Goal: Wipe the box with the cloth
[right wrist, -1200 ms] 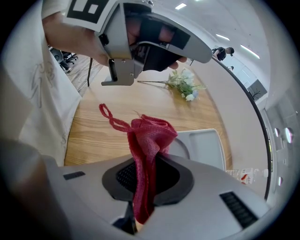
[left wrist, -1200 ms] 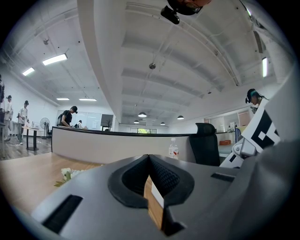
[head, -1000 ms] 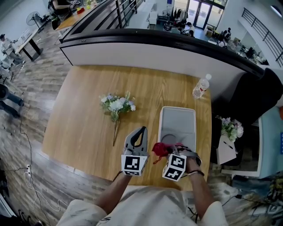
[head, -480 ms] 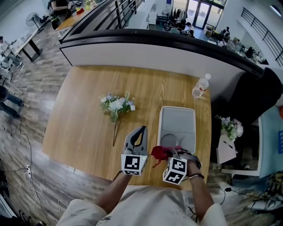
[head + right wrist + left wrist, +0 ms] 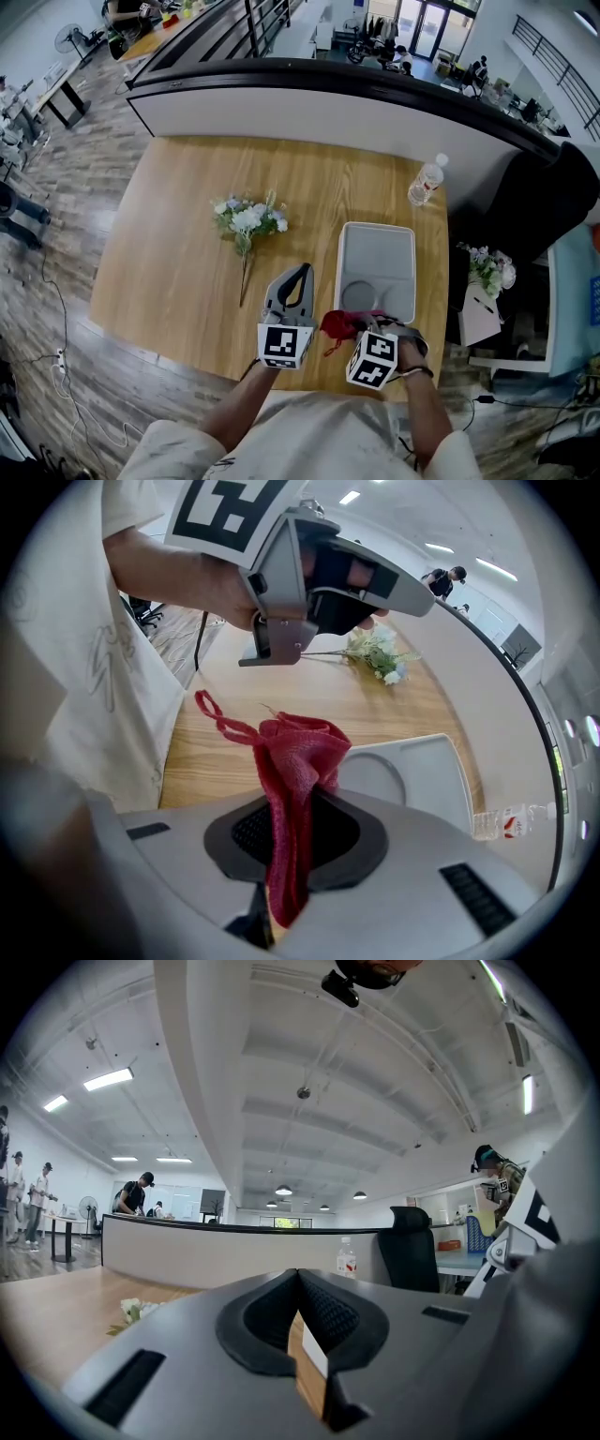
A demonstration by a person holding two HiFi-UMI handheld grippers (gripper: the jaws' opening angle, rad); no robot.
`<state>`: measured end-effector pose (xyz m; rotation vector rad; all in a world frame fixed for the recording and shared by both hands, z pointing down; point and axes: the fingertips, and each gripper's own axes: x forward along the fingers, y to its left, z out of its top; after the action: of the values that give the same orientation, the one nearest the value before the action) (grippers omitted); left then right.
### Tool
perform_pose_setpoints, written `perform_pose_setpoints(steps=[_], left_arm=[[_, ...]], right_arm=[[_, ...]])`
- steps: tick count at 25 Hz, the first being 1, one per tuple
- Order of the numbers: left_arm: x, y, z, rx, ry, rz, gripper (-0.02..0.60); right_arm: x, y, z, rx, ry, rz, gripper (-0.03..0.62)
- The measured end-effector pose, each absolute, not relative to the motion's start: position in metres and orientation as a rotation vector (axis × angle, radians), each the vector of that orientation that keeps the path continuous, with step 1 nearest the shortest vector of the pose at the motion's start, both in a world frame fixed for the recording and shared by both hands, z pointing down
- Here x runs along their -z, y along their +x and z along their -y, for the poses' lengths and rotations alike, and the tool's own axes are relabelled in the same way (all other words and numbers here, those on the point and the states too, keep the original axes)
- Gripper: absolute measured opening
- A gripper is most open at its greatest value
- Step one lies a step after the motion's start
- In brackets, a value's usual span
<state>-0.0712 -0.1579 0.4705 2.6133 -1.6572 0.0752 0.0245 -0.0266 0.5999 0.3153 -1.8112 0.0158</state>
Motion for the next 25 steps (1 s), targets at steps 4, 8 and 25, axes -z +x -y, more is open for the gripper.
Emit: perform_pose_setpoints(steps=[4, 8, 25], left_arm=[[-0.472, -0.07, 0.157, -0.08, 2.616, 1.646, 0.014], [-0.473, -0.069, 0.158, -0.084, 2.619, 1.643, 0.014], [-0.48, -0.061, 0.164, -0.141, 2.609, 1.607, 0.014]], right_arm=[[-0.598, 0.024, 0.021, -0.018, 0.293, 1.821, 0.061], [-0.596, 0.023, 0.013, -0.053, 0.278, 1.849, 0.061], [-0.567, 0.03, 0.006, -0.254, 0.383, 2.134, 0.061]])
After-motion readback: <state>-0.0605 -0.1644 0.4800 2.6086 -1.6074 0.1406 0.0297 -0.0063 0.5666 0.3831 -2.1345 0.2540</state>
